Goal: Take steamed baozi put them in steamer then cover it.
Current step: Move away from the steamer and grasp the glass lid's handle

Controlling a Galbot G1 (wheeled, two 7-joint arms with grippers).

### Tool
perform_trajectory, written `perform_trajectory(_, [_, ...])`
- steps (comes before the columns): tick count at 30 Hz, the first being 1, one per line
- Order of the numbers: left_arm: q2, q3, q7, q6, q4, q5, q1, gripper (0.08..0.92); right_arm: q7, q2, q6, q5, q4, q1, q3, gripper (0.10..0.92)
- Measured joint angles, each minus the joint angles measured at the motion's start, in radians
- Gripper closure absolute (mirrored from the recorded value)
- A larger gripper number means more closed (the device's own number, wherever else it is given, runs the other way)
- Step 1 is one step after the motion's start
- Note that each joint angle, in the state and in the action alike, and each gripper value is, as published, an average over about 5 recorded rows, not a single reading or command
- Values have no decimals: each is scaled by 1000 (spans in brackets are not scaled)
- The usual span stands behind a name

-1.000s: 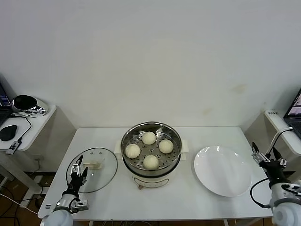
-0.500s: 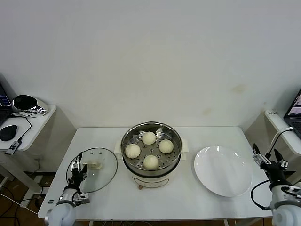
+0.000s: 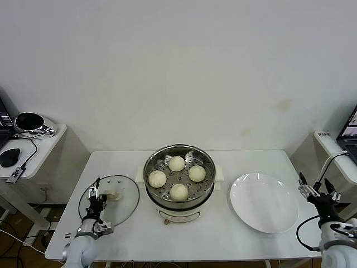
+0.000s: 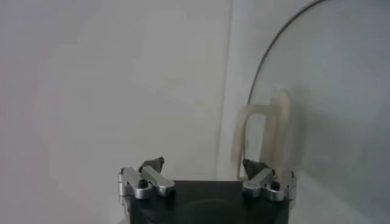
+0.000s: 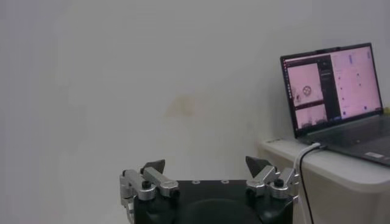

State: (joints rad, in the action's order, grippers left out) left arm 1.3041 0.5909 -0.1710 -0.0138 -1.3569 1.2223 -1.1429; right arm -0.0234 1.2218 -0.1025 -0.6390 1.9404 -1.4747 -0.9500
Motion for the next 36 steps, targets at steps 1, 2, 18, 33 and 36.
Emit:
perform_trajectory(1, [1, 0, -3, 3, 5, 0, 4, 177, 0, 1, 1, 2, -1, -2, 1, 203])
perform_trajectory(2, [1, 0, -5, 5, 9, 0, 8, 177, -1, 2, 3, 4, -2, -3, 2, 203])
perform_trajectory(18, [4, -6, -48, 0, 68, -26, 38, 311, -4, 13, 8, 27, -2, -12, 15, 203])
perform_trajectory(33, [-10, -10, -65, -29, 124, -33, 48, 744, -9, 24, 12, 42, 6, -21, 19, 203])
perform_trajectory(36, [-15, -9, -70, -32, 127, -33, 45, 821, -11, 27, 13, 44, 8, -20, 20, 203])
